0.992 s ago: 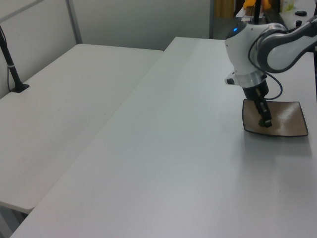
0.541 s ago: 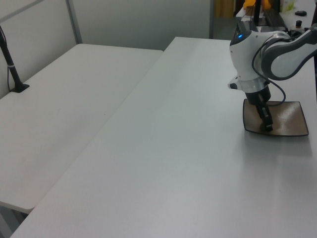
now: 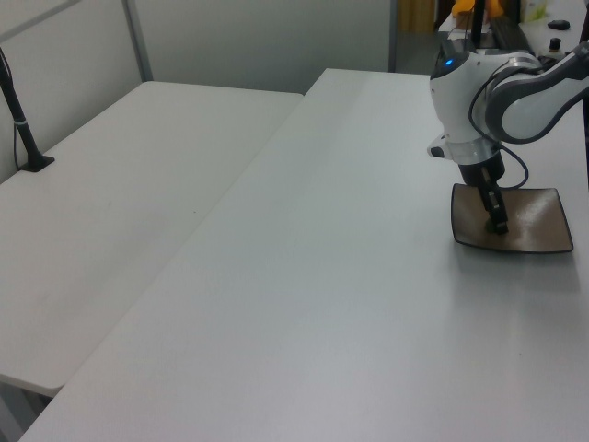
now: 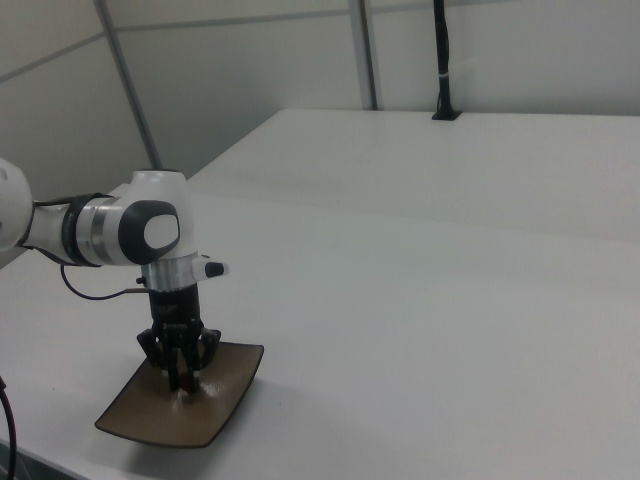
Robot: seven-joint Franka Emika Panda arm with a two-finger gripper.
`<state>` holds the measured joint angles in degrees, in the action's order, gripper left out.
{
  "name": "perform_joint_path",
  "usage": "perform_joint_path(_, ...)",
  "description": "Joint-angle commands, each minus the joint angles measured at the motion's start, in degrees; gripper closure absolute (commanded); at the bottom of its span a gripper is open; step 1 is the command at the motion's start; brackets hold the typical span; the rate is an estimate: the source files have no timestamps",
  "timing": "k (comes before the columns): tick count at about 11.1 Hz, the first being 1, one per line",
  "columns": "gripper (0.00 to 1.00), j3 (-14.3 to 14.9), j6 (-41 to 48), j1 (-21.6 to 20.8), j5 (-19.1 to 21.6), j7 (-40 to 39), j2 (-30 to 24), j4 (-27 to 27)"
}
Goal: Strawberries on a ceramic plate
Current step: 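Open the gripper to release the strawberry onto the plate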
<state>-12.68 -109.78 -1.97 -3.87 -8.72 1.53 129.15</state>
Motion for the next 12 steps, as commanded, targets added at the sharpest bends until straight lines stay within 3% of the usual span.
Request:
perform_joint_path(1, 0.56, 0.5, -0.4, 0.0, -1.3, 0.7, -1.9, 1.8)
perform_joint_path(2, 0.38, 0.5, -0.3, 0.0, -1.3, 0.7, -1.9, 1.8)
perform_joint_path(3, 0.12, 0.5, -0.3, 0.0, -1.3, 0.7, -1.9, 1.7)
perform_joint_path(4, 0.01, 0.5, -0.3, 0.0, -1.3, 0.7, -1.9, 1.7)
perform_joint_path(8, 0.00, 0.6, 1.0, -0.1, -1.3, 0.8, -2.9, -1.8)
perform_joint_path(12, 0.00, 0.6, 10.0, -0.1, -1.1, 1.0, -2.8, -16.6)
